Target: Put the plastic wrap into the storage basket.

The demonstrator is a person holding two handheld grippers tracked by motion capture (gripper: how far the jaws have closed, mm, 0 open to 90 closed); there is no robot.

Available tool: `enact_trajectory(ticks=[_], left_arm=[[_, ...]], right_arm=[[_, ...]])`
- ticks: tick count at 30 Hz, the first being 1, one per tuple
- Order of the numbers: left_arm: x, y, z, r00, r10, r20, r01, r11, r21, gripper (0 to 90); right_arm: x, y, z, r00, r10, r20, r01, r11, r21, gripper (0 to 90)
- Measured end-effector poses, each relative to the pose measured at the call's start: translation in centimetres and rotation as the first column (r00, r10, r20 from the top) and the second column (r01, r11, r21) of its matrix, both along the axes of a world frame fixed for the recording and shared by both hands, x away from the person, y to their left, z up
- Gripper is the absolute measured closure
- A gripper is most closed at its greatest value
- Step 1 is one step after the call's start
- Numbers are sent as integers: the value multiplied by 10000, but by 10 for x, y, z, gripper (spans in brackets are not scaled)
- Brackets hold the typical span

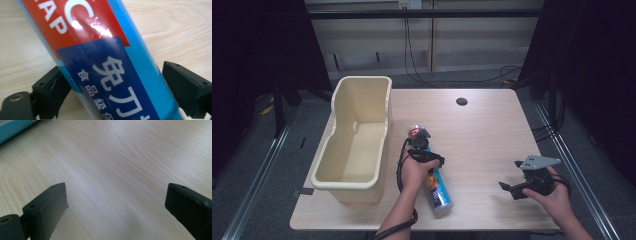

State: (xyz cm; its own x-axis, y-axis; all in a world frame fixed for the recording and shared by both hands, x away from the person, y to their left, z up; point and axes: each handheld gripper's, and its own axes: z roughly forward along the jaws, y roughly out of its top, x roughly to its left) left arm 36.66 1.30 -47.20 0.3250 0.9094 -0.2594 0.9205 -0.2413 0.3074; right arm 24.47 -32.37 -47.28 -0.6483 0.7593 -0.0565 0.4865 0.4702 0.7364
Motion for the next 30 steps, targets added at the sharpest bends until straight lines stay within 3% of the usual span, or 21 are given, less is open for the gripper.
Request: enact_trajectory(ticks=[6, 8, 10, 12, 13, 19, 21, 24, 26, 27, 29, 30], left_arm=[[2, 7, -1, 9991, -226, 346, 223, 9997, 70, 125], [2, 8, -2, 9989, -299, 349, 293, 9995, 154, 123], [3, 8, -3, 10000, 49, 52, -48, 9999, -132, 131], [2, 9, -3, 10000, 6, 61, -5, 9999, -148, 142], [2, 9, -4, 9998, -152, 148, 153, 9999, -10, 136], [0, 1, -4, 9996, 112, 242, -124, 9988, 468, 133], [2, -2, -3, 9999, 163, 22, -164, 9980, 617, 145], [4, 0, -1, 9988, 388, -289, -375, 9982, 463, 169], [6, 3, 1, 9941, 722, -809, -688, 9967, 440, 199], [6, 3, 1, 9941, 722, -809, -688, 9967, 440, 210], [6, 4, 3, 9930, 630, -995, -573, 9966, 595, 219], [6, 3, 5, 9942, 449, -973, -358, 9950, 935, 227]], right_arm=[[0, 0, 0, 10000, -12, 85, 12, 10000, -18, 39], [0, 0, 1, 10000, -26, 90, 26, 10000, 14, 39], [0, 0, 1, 9999, -96, 71, 96, 10000, 25, 39], [-1, -1, 1, 9999, -115, 81, 115, 9999, 37, 39], [-1, -1, 1, 9999, -103, 121, 102, 9999, 48, 39], [0, -1, 1, 9999, -122, 85, 122, 9999, 46, 41], [0, -1, 1, 9999, -107, 110, 107, 9999, 38, 41], [0, -2, 1, 10000, -63, 57, 62, 10000, 27, 42], [1, -3, 1, 9999, -154, 59, 154, 9999, 33, 43], [1, -3, 1, 9999, -154, 59, 154, 9999, 33, 43], [1, -3, 1, 9998, -167, 86, 166, 9998, 58, 42], [1, -3, 2, 9999, -133, 90, 132, 9999, 96, 42]])
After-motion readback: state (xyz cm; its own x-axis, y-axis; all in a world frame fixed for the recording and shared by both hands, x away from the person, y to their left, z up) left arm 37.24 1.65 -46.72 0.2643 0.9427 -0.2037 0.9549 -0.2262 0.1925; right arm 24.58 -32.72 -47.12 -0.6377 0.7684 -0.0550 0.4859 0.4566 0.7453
